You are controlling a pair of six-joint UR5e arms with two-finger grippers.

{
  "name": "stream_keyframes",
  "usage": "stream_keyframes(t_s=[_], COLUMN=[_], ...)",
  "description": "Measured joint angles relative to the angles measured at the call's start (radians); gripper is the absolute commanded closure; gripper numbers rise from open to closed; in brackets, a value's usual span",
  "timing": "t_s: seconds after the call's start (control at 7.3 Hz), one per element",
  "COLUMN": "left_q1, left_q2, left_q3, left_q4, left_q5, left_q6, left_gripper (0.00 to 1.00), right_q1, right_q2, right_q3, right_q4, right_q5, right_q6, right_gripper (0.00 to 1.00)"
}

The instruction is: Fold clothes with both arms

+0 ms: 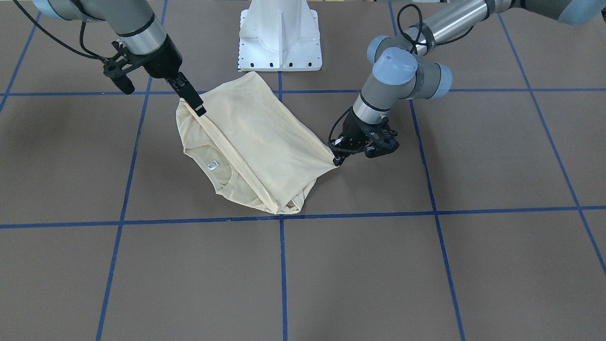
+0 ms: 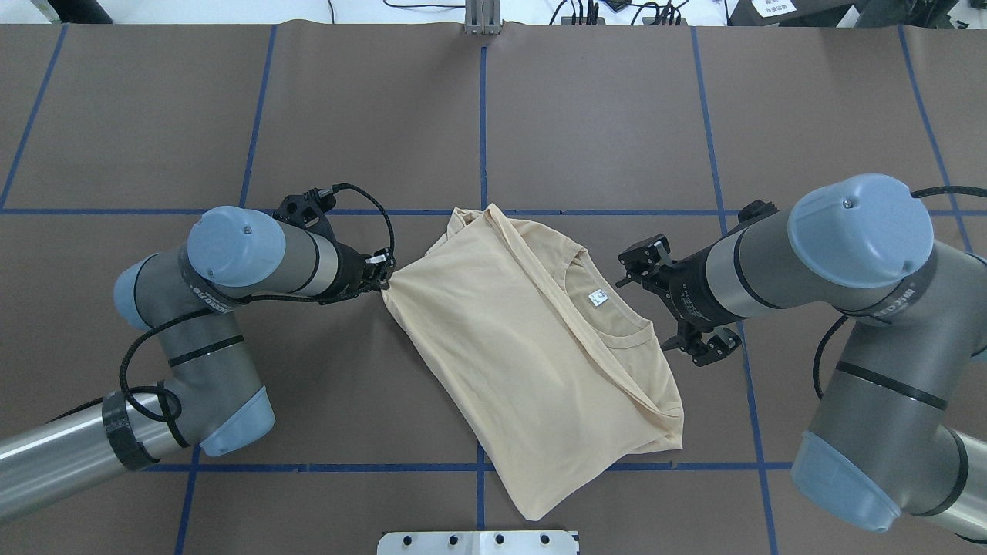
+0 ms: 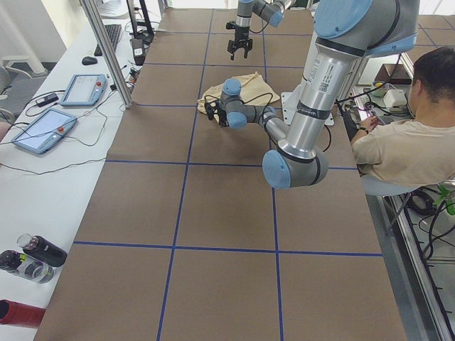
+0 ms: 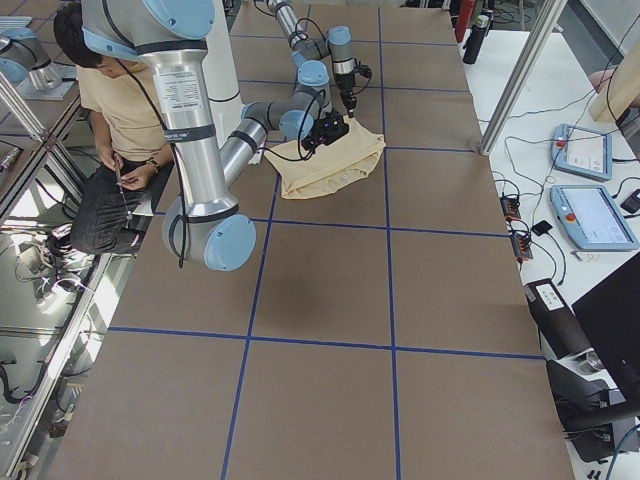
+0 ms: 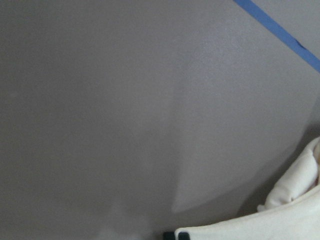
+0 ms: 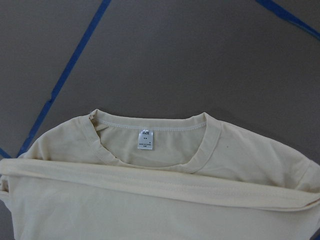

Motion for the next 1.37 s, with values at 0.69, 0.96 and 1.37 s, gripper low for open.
stream_keyframes(t_s=[0.69,0.96,1.37], left_q1=[-0.169,-0.189,-0.214], left_q2=[-0.266,-0.272,-0.100], left_q3=[0.372,0.367,0.147], left_q4=[-0.152,-0.161,-0.152], left_q5=[0.015,0.007,-0.066], left_q6=[0.170,0.174,0.178], left_gripper=[0.49,0.51,0.51], right_q1=[-0.014,-0.079,-0.209], right_q2=[0.094,0.140,0.189], right_q3=[-0.059,-0.080,-0.095], right_q4=[0.002,0.009,-0.010], right_q5=[-0.046,-0.146,-0.273], right_q6=[-0.002,0.002,-0.107], right_gripper=[0.00,0.01,0.19])
